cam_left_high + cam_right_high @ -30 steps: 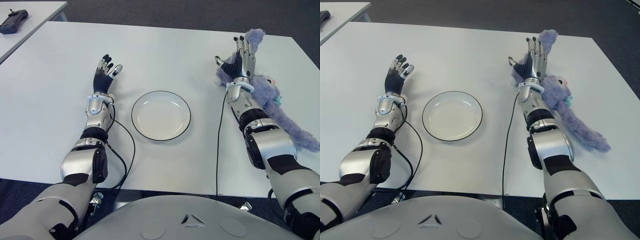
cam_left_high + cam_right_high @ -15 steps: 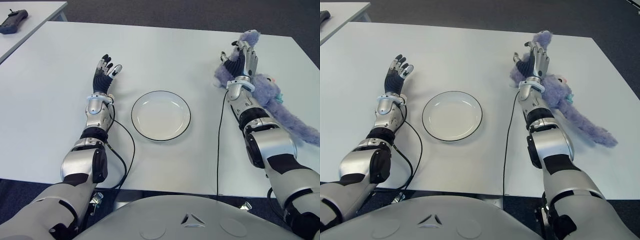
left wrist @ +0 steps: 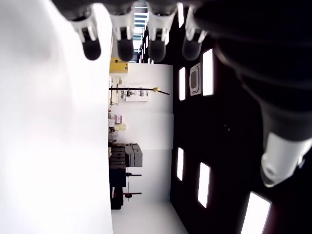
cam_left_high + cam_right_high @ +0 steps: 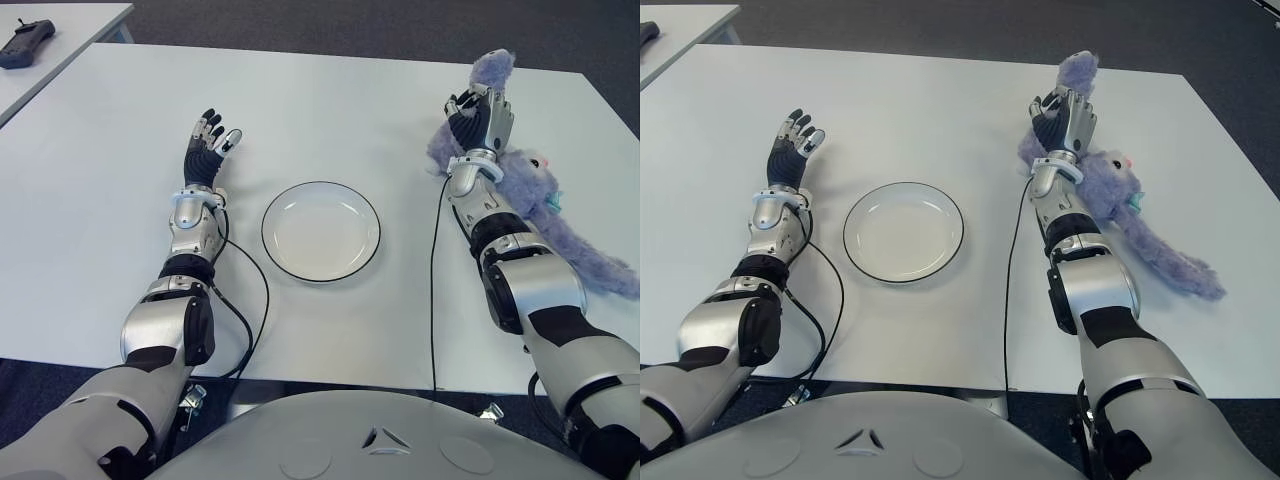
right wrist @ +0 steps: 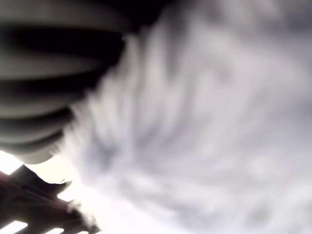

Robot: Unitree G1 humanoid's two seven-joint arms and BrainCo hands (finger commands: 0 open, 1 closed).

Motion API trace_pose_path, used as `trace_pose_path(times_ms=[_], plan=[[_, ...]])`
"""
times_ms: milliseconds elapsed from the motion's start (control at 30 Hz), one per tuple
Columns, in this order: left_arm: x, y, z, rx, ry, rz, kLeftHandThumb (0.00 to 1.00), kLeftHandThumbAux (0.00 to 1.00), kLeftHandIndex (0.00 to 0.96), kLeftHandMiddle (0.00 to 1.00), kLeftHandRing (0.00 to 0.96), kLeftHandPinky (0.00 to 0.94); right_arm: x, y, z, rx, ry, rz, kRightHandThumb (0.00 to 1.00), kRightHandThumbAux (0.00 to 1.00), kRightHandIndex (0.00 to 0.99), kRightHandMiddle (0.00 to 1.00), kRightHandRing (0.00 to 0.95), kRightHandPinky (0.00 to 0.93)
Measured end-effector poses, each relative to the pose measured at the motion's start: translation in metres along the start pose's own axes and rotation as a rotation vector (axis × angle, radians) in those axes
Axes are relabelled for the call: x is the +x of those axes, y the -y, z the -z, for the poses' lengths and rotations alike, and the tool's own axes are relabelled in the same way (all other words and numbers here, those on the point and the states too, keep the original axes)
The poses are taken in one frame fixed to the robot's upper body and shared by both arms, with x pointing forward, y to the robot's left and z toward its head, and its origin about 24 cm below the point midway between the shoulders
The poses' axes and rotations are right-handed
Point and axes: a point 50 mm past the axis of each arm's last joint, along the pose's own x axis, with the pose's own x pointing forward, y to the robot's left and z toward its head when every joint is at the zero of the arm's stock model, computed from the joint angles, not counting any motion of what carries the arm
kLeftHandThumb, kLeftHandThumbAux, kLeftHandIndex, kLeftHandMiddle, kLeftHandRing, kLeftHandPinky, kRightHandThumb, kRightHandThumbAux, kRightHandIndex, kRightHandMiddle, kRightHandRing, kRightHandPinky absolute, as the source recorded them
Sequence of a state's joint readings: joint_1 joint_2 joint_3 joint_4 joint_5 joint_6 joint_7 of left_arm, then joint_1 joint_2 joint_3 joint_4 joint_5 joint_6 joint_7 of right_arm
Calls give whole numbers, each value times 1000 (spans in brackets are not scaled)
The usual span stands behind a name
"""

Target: Put the doll into the plate.

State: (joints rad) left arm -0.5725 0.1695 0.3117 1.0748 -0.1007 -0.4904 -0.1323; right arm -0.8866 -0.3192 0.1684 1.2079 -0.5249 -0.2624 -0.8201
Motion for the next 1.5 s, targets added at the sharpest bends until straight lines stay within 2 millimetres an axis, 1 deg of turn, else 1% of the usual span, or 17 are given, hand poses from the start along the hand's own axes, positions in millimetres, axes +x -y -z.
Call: trace_pose_path(times_ms=[100, 133, 200, 233, 333, 433, 533, 633, 733, 800, 833, 900, 1000, 1100, 1133, 1233, 1500], plan=[[0, -1, 0, 0, 0, -3, 0, 628, 15, 78, 33, 0, 0, -1, -1, 8, -3, 4, 470, 570, 691, 817, 818, 853], [0, -1, 0, 0, 1, -3, 0, 632, 21, 83, 37, 0, -1, -1, -1, 13, -5, 5, 489, 592, 728, 834, 828, 851], [0, -2, 0, -1, 1, -3, 0, 639, 27, 87, 41, 0, -1, -1, -2, 26, -9, 10, 508, 610, 754, 845, 834, 847], [0, -2, 0, -2, 1, -3, 0, 640, 27, 88, 42, 0, -1, -1, -3, 36, -11, 12, 511, 611, 757, 846, 834, 847], [0, -4, -1, -9, 1, -7, 0, 650, 29, 84, 40, 0, -1, -2, -5, 57, -13, 18, 577, 643, 778, 856, 842, 841], [0, -5, -1, -16, 1, -10, 0, 654, 30, 82, 38, 0, 0, -2, -8, 86, -19, 26, 601, 664, 784, 864, 851, 846], [0, -5, -1, -19, 0, -8, 0, 647, 27, 72, 29, 0, 0, -2, -9, 114, -29, 32, 562, 685, 790, 876, 869, 831], [0, -5, -1, -19, 0, -6, 0, 648, 28, 70, 27, 0, 0, -2, -10, 135, -39, 32, 532, 688, 785, 875, 870, 799], [0, -5, -1, -19, 0, -5, 0, 648, 31, 70, 26, 0, 0, -3, -11, 159, -52, 34, 504, 694, 782, 874, 871, 802], [0, -5, -1, -19, 0, -5, 0, 648, 31, 69, 26, 0, 1, -2, -11, 167, -55, 35, 487, 699, 785, 877, 872, 781], [0, -5, -1, -19, 0, -5, 0, 646, 31, 69, 25, 0, 1, -2, -11, 171, -57, 35, 490, 699, 788, 880, 875, 842], [0, -5, -1, -19, 0, -5, 0, 645, 31, 68, 25, 0, 1, -2, -11, 178, -57, 34, 500, 697, 788, 882, 877, 870], [0, -5, -1, -19, 0, -5, 0, 644, 28, 67, 22, 0, 1, -2, -12, 184, -53, 34, 525, 692, 785, 882, 876, 871], [0, -5, -1, -19, 0, -5, 0, 645, 27, 66, 20, 0, 1, -2, -13, 191, -46, 35, 534, 692, 781, 882, 878, 850], [0, -5, -1, -19, 0, -5, 0, 652, 30, 70, 23, 0, 1, -2, -13, 193, -44, 36, 540, 690, 780, 882, 880, 873], [0, -6, -1, -21, 0, -7, 0, 664, 34, 77, 29, 0, 1, -2, -14, 199, -35, 37, 544, 691, 777, 884, 884, 890], [1, -6, -1, -28, 1, -12, 0, 650, 34, 81, 34, 0, 1, -1, -19, 205, 11, 57, 561, 704, 777, 887, 887, 886]])
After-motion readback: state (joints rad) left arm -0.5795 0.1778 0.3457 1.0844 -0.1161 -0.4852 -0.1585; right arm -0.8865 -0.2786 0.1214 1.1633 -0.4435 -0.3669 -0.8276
